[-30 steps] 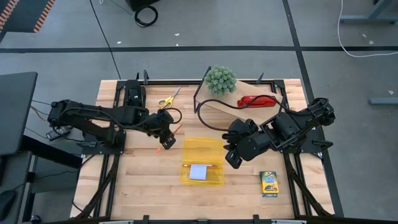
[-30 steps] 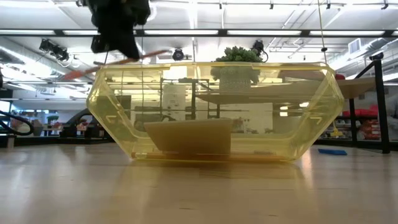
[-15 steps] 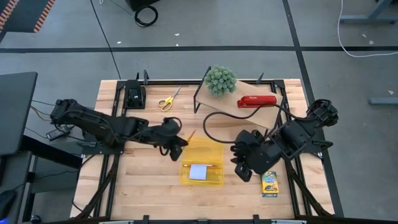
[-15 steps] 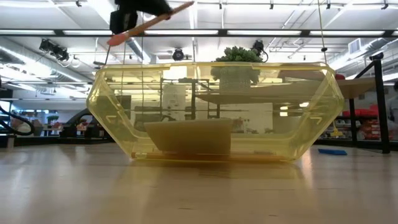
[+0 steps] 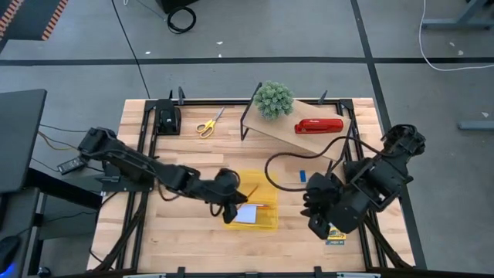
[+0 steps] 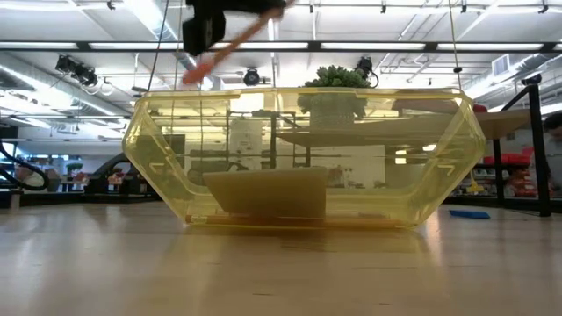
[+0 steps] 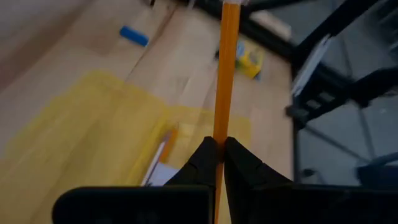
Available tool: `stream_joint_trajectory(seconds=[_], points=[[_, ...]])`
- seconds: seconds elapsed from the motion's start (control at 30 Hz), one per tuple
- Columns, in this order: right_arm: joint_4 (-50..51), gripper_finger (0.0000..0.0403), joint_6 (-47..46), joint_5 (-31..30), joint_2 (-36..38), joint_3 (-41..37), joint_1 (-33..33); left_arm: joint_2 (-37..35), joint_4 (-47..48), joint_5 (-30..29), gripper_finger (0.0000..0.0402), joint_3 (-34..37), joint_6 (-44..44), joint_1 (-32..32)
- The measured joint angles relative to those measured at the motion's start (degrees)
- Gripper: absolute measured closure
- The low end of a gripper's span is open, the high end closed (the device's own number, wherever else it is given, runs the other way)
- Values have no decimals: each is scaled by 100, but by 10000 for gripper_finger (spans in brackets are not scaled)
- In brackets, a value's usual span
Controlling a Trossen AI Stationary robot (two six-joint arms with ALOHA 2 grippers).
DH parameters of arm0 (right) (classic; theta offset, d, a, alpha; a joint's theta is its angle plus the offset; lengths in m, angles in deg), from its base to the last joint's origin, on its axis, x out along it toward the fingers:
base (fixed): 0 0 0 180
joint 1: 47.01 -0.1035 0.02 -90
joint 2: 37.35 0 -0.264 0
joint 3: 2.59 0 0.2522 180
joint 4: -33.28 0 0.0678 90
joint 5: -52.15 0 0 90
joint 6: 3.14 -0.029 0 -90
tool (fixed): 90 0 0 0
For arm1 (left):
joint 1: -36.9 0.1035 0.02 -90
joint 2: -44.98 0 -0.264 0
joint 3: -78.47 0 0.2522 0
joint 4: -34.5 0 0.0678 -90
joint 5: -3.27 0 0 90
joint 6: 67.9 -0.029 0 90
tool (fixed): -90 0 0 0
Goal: Pack school essentials
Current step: Put the pencil into the supply box
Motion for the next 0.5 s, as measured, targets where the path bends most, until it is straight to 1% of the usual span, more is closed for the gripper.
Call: stream_joint_trajectory(seconds=[0.2, 0.37, 0.5], points=[[25, 273, -205, -3, 0, 0, -143, 489, -56, 15, 391, 0, -6, 4], [38, 273, -250, -53, 0, 0, -158, 673, -30, 453, 384, 0, -233, 11], [49, 273, -275, -234, 0, 0, -156, 765, -12, 802, 383, 2, -384, -28]])
